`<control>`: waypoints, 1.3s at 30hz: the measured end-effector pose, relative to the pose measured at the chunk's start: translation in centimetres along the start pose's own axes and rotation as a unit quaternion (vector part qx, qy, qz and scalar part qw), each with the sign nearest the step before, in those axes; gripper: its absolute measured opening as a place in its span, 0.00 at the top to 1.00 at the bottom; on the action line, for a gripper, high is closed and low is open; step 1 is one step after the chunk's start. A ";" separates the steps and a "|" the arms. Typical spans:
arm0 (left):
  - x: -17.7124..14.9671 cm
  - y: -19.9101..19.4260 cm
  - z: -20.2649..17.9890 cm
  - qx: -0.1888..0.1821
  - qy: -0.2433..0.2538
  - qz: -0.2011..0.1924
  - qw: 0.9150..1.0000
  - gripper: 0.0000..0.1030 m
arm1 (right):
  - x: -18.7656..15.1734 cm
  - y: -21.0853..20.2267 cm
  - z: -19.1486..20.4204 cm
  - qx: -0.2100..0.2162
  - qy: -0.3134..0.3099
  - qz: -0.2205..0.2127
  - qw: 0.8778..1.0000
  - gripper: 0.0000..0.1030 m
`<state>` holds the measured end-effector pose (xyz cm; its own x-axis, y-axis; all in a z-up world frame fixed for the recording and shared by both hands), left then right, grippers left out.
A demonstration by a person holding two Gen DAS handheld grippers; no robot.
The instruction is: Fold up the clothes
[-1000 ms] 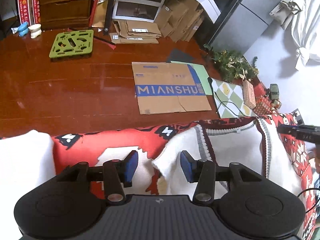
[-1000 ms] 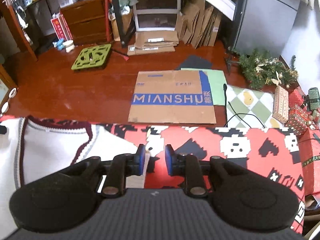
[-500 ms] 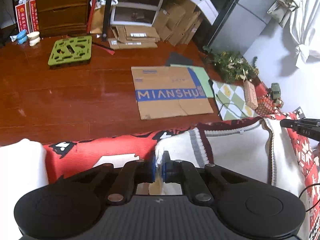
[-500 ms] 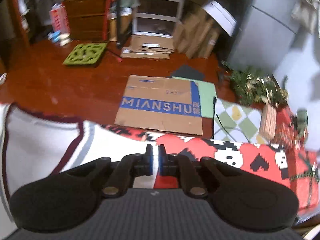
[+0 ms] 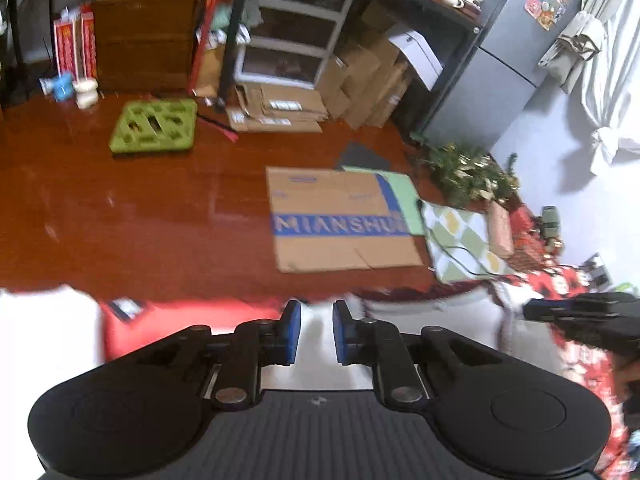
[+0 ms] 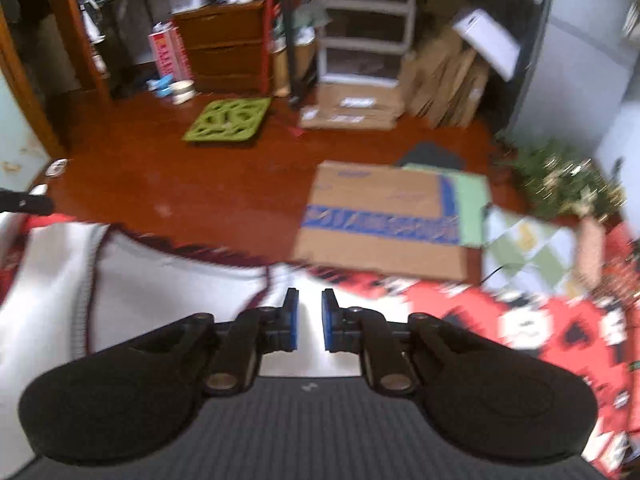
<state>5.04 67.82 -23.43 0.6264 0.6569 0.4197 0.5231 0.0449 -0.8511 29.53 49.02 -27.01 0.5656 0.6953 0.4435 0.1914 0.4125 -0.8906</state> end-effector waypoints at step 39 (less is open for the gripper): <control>3.8 7.5 -1.4 0.017 0.092 0.025 0.995 0.96 | 5.6 6.6 0.2 0.020 -0.022 0.010 0.999 0.97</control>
Point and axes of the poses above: each gripper's, at about its wrist camera, not at the fingertips, and y roughly the way its jaws point, z to its left, x to its top, the point moved 1 cm from there along y, roughly the way its jaws point, and after that the axes turned 8 degrees about z, right-handed, at the moved point
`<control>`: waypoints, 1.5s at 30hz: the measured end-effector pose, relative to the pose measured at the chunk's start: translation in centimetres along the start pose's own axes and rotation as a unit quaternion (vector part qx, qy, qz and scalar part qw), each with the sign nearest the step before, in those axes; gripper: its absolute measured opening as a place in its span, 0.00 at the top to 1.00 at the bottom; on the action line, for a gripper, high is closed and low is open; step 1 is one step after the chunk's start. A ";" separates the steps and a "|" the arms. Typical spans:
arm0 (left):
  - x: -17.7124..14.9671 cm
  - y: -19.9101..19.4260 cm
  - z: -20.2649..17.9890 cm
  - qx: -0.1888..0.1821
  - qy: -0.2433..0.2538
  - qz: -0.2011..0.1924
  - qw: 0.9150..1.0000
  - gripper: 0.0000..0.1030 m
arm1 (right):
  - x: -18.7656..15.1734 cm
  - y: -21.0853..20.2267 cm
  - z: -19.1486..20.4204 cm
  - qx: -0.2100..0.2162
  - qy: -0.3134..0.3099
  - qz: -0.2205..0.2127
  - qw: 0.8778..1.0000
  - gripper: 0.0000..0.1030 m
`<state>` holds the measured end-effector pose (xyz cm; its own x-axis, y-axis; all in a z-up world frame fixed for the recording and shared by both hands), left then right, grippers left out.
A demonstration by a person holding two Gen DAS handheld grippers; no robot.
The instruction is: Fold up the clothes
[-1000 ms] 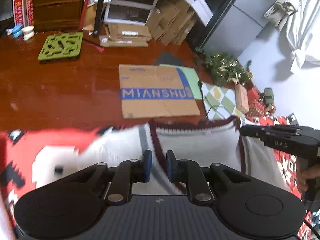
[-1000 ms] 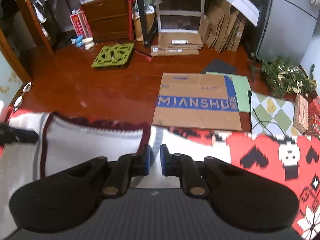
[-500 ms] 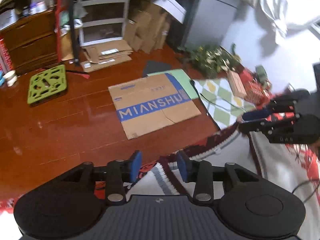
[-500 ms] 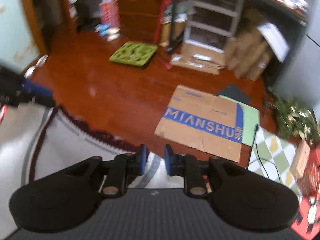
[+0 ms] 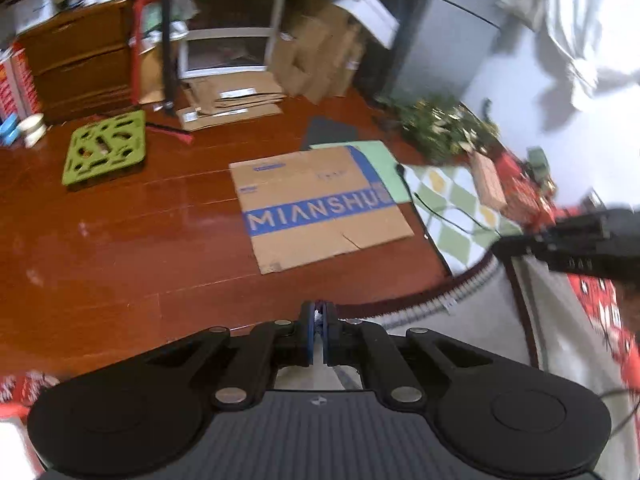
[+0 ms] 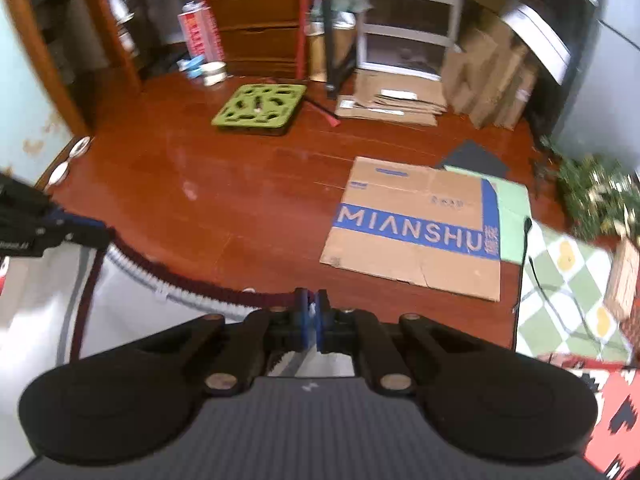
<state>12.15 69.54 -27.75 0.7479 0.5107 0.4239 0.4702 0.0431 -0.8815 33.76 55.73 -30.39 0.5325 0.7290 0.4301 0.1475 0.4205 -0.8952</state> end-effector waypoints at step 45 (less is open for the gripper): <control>-3.4 -4.4 -2.9 0.011 -0.154 0.058 0.986 0.88 | -2.6 -4.5 3.0 -0.023 0.129 0.050 0.990 0.90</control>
Point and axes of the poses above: each gripper's, at about its wrist camera, not at the fingertips, and y roughly the way its jaws point, z to its left, x to its top, the point moved 1 cm from there along y, roughly the way its jaws point, and after that the axes turned 8 degrees about z, right-handed, at the moved point
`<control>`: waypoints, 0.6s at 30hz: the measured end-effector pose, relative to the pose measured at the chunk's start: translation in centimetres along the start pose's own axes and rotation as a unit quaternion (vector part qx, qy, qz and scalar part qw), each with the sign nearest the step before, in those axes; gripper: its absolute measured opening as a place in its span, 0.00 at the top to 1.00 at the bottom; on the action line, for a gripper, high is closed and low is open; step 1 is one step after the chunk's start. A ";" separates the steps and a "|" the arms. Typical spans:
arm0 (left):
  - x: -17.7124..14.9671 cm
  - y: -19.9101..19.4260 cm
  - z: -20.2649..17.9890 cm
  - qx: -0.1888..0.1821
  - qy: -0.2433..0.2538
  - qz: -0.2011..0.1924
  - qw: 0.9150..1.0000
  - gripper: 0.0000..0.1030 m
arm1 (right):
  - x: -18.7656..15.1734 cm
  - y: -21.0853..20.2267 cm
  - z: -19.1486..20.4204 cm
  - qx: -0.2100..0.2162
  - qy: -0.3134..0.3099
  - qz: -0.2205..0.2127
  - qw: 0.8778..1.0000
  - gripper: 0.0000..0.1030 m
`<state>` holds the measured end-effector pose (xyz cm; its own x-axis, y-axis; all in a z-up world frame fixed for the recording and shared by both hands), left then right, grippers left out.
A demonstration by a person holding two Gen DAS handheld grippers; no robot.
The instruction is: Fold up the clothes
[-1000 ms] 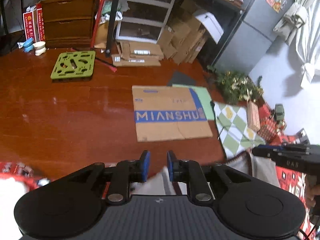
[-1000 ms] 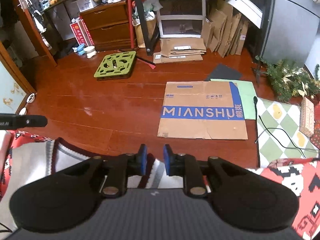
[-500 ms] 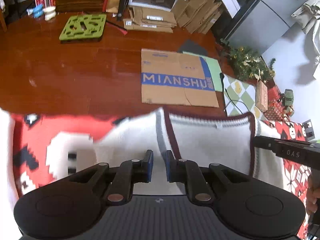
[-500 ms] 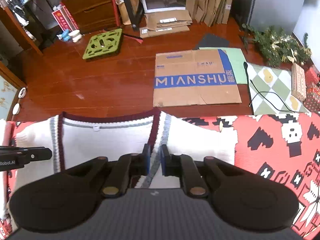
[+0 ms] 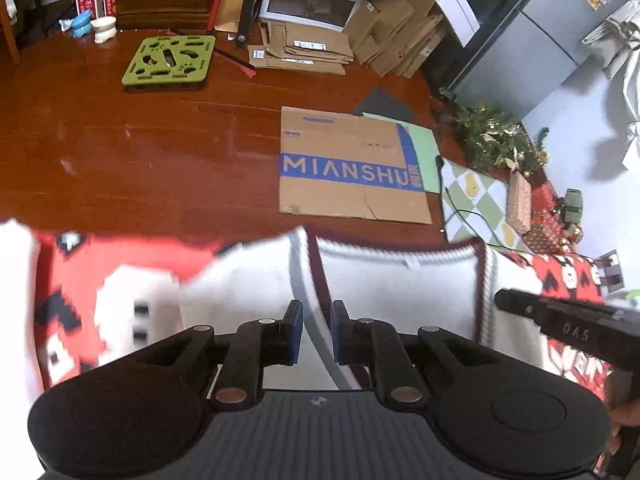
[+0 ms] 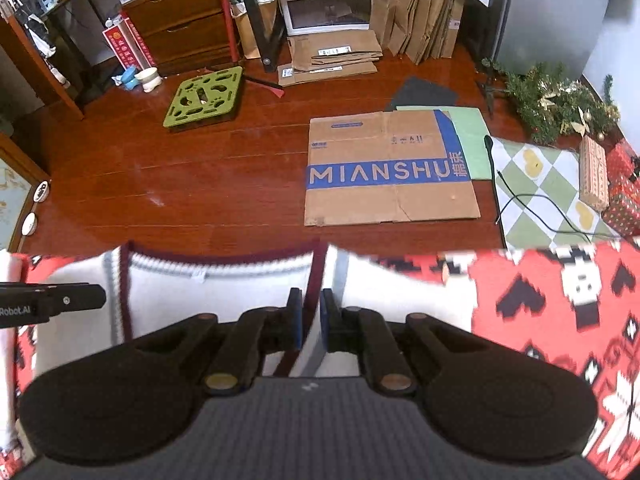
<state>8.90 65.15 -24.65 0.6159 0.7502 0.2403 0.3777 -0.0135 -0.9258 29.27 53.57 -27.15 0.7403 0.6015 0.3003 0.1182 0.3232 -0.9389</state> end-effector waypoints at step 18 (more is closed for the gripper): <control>0.8 0.6 4.3 0.000 0.041 -0.034 0.999 0.92 | -3.7 0.5 0.9 0.029 -0.013 -0.017 0.999 0.91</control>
Point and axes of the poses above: each gripper's, at about its wrist camera, not at the fingertips, and y roughly the way its jaws point, z to its left, x to its top, the point moved 1 cm from there along y, roughly the way its jaws point, and after that the axes turned 8 degrees about z, right-handed, at the moved point
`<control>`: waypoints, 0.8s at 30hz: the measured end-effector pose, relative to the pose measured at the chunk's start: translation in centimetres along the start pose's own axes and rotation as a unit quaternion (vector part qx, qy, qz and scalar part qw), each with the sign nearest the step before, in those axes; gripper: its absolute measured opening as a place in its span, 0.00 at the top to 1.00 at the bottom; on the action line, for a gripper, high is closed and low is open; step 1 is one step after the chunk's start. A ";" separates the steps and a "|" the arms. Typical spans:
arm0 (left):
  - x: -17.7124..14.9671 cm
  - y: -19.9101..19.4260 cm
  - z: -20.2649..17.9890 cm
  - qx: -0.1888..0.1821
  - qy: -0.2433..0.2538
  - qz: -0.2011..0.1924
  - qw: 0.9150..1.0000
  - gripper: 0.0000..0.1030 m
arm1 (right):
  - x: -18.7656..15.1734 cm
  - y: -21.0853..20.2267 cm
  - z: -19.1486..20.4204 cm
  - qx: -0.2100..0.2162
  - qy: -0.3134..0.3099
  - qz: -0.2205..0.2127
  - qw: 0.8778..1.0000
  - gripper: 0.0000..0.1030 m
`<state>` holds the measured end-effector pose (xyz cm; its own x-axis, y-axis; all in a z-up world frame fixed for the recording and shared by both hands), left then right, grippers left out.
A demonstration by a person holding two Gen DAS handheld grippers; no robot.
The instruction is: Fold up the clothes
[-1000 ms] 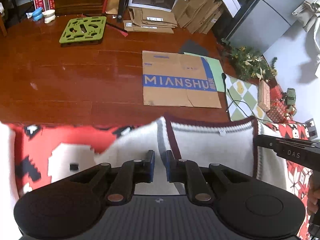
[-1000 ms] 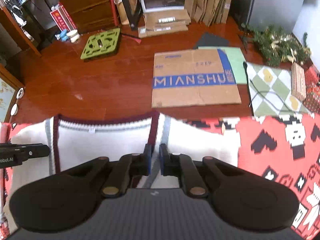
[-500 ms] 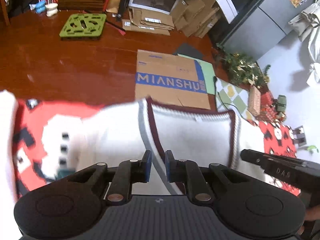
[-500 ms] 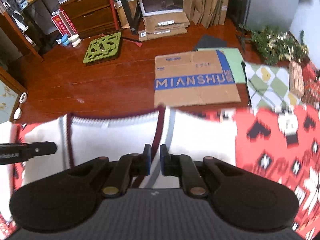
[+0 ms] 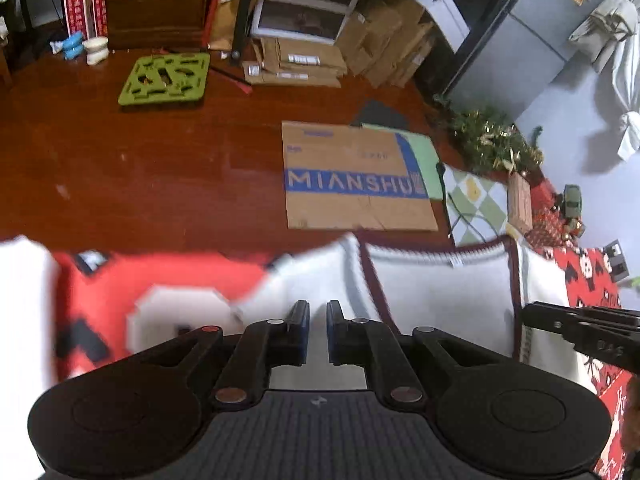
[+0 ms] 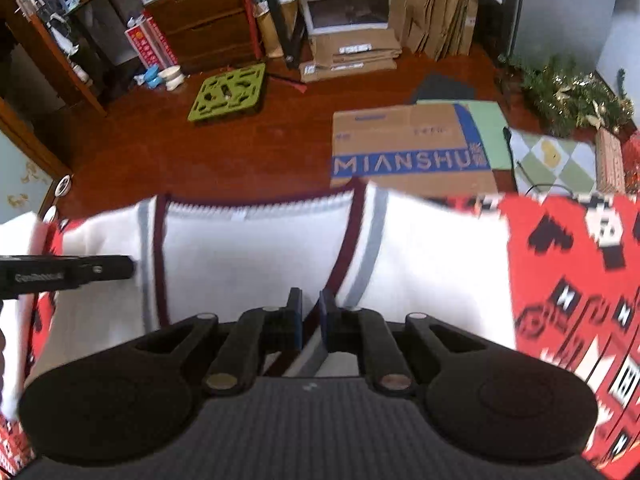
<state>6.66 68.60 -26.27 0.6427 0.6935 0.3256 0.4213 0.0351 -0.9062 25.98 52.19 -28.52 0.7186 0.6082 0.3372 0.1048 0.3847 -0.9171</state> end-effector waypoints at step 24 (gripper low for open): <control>1.6 1.1 3.9 -0.050 -0.007 0.048 0.998 0.97 | 4.4 5.6 12.3 0.102 -0.061 0.031 0.992 1.00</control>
<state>5.64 72.60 -27.76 0.6740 0.7004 0.2347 0.4211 -0.1032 -0.9012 21.27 65.58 -29.53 0.6301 0.7096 0.3152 -0.0880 0.4686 -0.8790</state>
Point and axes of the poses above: each gripper's, at about its wrist camera, not at the fingertips, and y roughly the way its jaws point, z to its left, x to its top, the point moved 1 cm from there along y, roughly the way its jaws point, and after that the axes turned 8 degrees about z, right-handed, at the moved point
